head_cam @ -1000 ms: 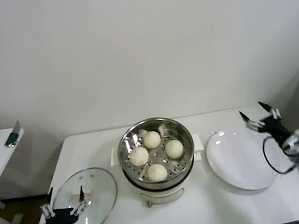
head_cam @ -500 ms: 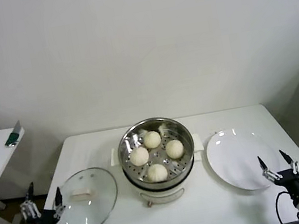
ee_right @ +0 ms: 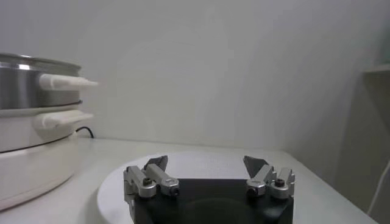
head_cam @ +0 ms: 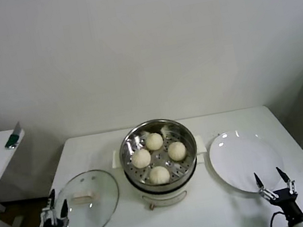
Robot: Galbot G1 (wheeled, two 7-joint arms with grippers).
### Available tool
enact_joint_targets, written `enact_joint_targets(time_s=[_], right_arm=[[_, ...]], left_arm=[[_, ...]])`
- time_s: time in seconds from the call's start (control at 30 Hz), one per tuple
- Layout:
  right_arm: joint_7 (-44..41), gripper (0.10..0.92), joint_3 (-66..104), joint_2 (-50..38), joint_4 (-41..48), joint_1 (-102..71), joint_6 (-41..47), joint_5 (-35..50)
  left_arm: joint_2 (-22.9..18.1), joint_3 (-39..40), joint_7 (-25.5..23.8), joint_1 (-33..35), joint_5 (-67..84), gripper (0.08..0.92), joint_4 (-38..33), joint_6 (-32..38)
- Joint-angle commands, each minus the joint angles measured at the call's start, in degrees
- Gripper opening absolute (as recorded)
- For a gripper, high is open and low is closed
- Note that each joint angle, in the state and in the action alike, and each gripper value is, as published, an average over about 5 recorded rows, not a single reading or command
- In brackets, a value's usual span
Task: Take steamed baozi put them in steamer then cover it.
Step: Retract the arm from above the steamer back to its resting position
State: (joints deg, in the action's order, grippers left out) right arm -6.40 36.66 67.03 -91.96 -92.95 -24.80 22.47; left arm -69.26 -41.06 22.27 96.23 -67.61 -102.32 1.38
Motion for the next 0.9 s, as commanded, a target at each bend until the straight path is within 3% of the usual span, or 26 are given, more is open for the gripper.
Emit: enact_joint_targets(time_s=[0.03, 0.4, 0.9], right_arm=[[-0.12, 0.823, -0.27, 1.89, 0.43, -1.16, -1.72, -1.08], [-0.27, 0.823, 0.05, 1.85, 0.42, -1.99, -2.69, -0.88], [-0.18, 0.823, 1.18, 1.99, 0.11, -2.45, -3.52, -0.78]], left_arm=[[1.36, 0.69, 1.77, -1.32, -7.44, 0.823, 6.17, 0.51], [1.56, 3.31, -0.36, -6.80, -6.75, 0.823, 11.72, 2.83], [0.69, 7.49, -3.28, -13.71, -5.75, 0.823, 13.89, 0.78]])
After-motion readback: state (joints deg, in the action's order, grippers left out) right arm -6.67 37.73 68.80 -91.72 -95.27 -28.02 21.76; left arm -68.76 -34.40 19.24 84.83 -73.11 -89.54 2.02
